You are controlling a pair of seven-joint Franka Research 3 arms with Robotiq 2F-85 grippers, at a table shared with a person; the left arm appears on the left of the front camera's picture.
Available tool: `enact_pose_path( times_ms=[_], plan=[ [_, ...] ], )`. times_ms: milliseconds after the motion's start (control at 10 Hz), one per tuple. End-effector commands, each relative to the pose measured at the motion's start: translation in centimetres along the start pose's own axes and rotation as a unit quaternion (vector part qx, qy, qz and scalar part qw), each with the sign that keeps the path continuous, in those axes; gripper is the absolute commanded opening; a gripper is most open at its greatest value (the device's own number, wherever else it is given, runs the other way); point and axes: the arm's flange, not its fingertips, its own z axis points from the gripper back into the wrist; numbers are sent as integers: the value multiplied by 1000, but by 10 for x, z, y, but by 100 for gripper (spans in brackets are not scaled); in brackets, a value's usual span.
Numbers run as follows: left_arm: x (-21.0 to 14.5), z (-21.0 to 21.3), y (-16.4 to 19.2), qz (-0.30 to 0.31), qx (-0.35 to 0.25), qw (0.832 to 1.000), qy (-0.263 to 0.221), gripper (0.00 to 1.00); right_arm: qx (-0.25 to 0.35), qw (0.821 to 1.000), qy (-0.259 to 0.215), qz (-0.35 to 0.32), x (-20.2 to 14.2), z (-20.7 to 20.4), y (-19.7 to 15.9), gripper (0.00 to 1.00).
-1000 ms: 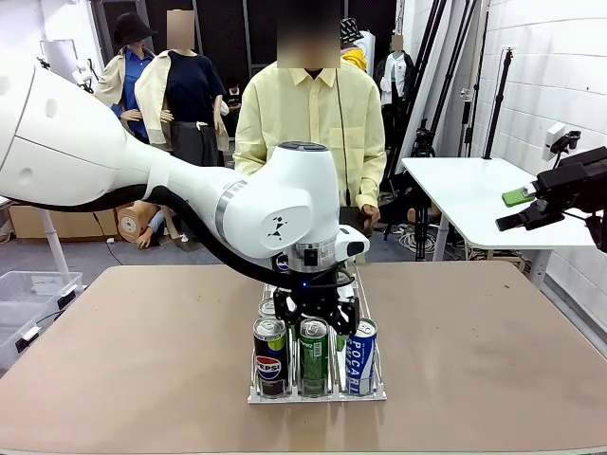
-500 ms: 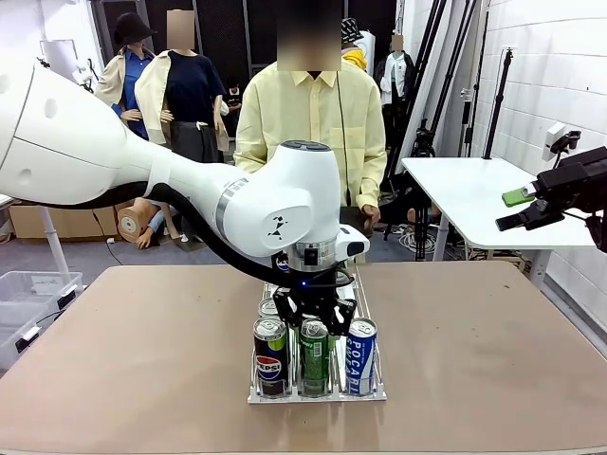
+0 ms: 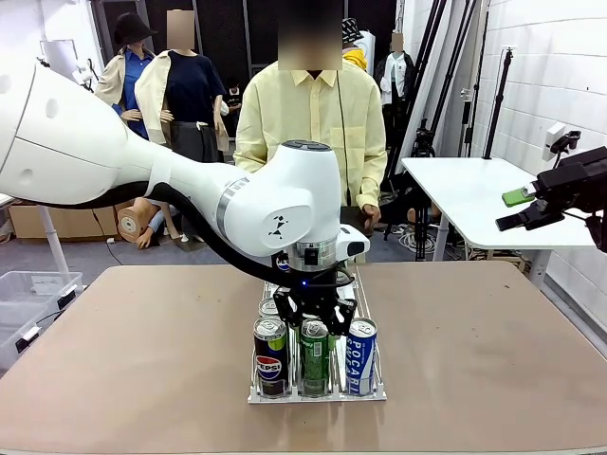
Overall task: Retrieve and hand over the desired beverage to the person.
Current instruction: Pick up another can of the same type that the person held from the Automatic Can Dispenser.
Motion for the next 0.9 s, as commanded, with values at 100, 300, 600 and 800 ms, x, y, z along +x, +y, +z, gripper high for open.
enact_pose_path(
  times_ms=[100, 300, 600, 800],
  plan=[
    [-1, 0, 0, -1, 0, 1000, -1, 0, 0, 1000, -3, 1, 1, 0, 1, 100],
    [0, 0, 0, 0, 0, 1000, 0, 0, 0, 1000, -3, 1, 1, 0, 1, 100],
    [4, 49, 11, 5, 1, 1000, -12, 0, 0, 1000, -3, 1, 1, 0, 1, 100],
    [7, 77, 18, 14, 7, 1000, -24, 0, 0, 1000, -3, 1, 1, 0, 1, 100]
  ],
)
